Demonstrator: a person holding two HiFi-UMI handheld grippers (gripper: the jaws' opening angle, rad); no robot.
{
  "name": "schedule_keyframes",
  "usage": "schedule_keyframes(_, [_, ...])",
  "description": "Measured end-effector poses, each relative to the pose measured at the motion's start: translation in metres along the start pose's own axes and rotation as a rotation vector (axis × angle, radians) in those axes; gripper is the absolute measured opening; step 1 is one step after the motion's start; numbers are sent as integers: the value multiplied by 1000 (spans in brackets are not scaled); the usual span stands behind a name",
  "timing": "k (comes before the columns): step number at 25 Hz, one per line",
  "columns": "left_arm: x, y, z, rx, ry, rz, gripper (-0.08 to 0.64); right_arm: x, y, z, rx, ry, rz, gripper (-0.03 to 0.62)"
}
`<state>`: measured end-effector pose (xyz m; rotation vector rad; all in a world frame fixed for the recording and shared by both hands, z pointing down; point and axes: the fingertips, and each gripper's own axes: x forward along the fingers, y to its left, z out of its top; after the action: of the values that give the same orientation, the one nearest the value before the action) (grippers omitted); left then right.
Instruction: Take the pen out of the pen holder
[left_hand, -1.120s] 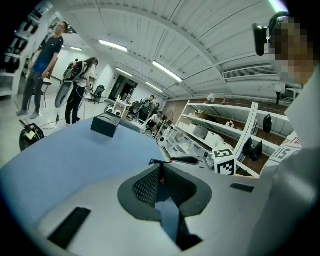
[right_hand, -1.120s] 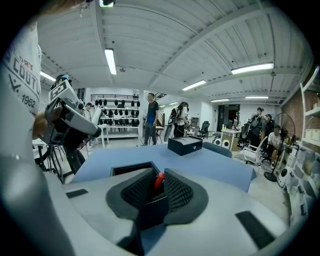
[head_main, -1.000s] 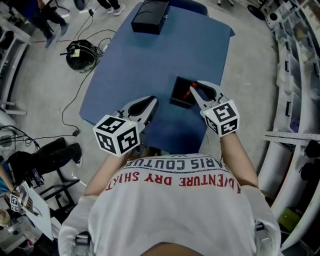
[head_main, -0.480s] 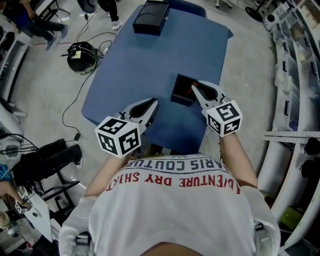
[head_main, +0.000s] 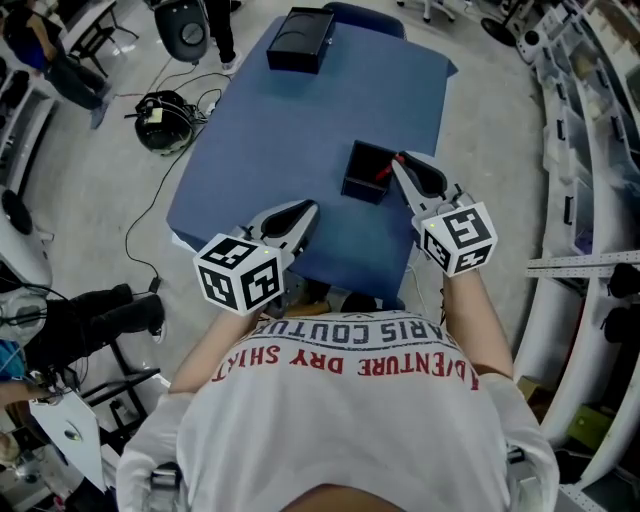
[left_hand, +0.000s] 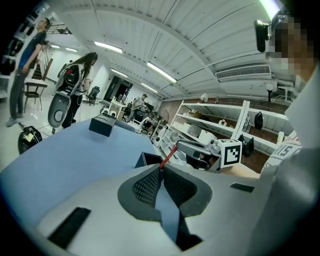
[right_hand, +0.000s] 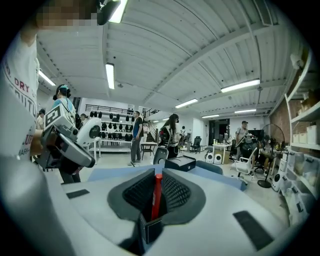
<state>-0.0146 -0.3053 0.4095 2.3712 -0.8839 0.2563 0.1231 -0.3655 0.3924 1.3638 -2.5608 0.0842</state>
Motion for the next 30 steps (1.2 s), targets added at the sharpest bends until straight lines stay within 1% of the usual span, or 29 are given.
schedule_keyframes(5, [-12, -9, -1, 21, -4, -26, 40, -21, 11, 28, -41, -61, -39, 55])
schedule_keyframes(10, [-27, -23, 1, 60, -15, -63, 40, -48, 31, 55, -76, -119, -75, 55])
schedule_keyframes(15, [-40, -31, -2, 86, -15, -95, 40, -74, 52, 70, -89, -156, -87, 55])
schedule_keyframes(18, [-46, -34, -5, 92, -12, -113, 40, -86, 69, 68, -89, -145, -82, 55])
schedule_keyframes(22, [-51, -35, -9, 98, -5, -131, 40, -93, 93, 57, -82, -121, -63, 55])
schedule_keyframes(26, [-54, -36, -14, 104, 6, -151, 40, -96, 112, 42, -55, -98, -53, 55])
schedule_keyframes(30, [-56, -41, -21, 111, 17, -174, 40, -104, 123, 32, -18, -89, -61, 55])
